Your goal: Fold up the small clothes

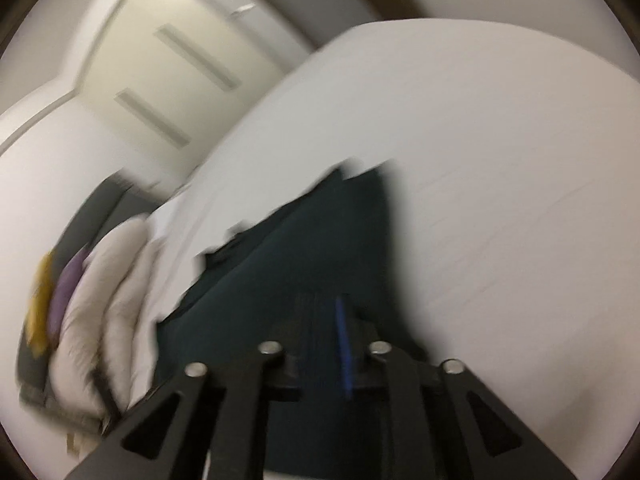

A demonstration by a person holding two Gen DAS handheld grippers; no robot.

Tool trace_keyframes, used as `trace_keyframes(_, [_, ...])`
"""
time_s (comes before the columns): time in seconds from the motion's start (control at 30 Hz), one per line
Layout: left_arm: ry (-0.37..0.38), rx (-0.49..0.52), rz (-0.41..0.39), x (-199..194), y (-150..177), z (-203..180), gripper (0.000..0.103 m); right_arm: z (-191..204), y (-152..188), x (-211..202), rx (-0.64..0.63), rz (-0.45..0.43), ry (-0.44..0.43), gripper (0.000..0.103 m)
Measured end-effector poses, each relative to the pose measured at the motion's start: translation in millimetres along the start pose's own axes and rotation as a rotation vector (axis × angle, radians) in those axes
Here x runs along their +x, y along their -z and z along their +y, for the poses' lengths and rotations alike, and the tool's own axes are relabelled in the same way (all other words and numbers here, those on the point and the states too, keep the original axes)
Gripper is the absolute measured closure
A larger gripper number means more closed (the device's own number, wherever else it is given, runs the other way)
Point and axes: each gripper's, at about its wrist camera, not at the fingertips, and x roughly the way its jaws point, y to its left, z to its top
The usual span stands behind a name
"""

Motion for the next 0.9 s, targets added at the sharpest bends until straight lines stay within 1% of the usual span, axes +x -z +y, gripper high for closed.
trace_keyframes(0.03, [-0.006,0.002,0.0,-1,0,0,0.09,16,12,11,-0.038,0.054,-0.05,0.071])
trace_keyframes(0.13, [-0.016,0.01,0.0,-2,2,-2,0.09,45,43,41,-0.107,0.163,-0.101,0.069])
trace_keyframes(0.17, [-0.019,0.012,-0.001,-3,3,-2,0.09,47,50,50,-0.109,0.195,-0.105,0.069])
trace_keyframes(0.2, [-0.024,0.017,-0.001,0,1,-5,0.09,45,55,58,-0.102,0.215,-0.085,0.069])
trace_keyframes(0.23, [-0.027,0.02,-0.001,0,2,-5,0.09,40,58,60,-0.085,0.214,-0.076,0.072])
trace_keyframes(0.27, [-0.029,0.022,-0.001,1,1,-6,0.09,36,59,60,-0.069,0.205,-0.088,0.077])
trace_keyframes(0.33, [-0.031,0.024,-0.002,0,3,-6,0.09,24,56,52,-0.028,0.181,-0.093,0.077])
trace_keyframes(0.43, [-0.027,0.021,-0.004,1,2,-8,0.09,1,47,32,0.011,0.122,-0.061,0.08])
trace_keyframes(0.5, [-0.023,0.019,-0.005,6,-2,-10,0.09,-19,41,16,0.066,0.07,-0.042,0.081])
trace_keyframes(0.6, [-0.013,0.012,-0.007,7,-3,-9,0.09,-44,33,-14,0.138,-0.019,0.029,0.082])
trace_keyframes(0.67, [-0.003,0.004,-0.008,7,-3,-6,0.09,-56,33,-41,0.173,-0.084,0.102,0.081])
trace_keyframes(0.7, [-0.002,0.002,-0.007,7,-3,-6,0.09,-58,33,-50,0.186,-0.106,0.121,0.081])
trace_keyframes(0.73, [-0.001,0.001,-0.007,7,-3,-5,0.09,-58,33,-59,0.193,-0.13,0.142,0.08])
trace_keyframes(0.77, [-0.001,0.001,-0.007,6,-4,-5,0.09,-55,32,-66,0.189,-0.148,0.168,0.069])
trace_keyframes(0.8, [0.002,-0.004,-0.011,4,-4,-4,0.09,-49,32,-71,0.175,-0.166,0.192,0.062])
trace_keyframes(0.83, [0.009,-0.016,-0.014,1,-4,-2,0.09,-41,32,-77,0.156,-0.184,0.187,0.055])
trace_keyframes(0.9, [0.025,-0.079,-0.02,-10,0,5,0.09,-20,30,-76,0.116,-0.187,0.144,0.053])
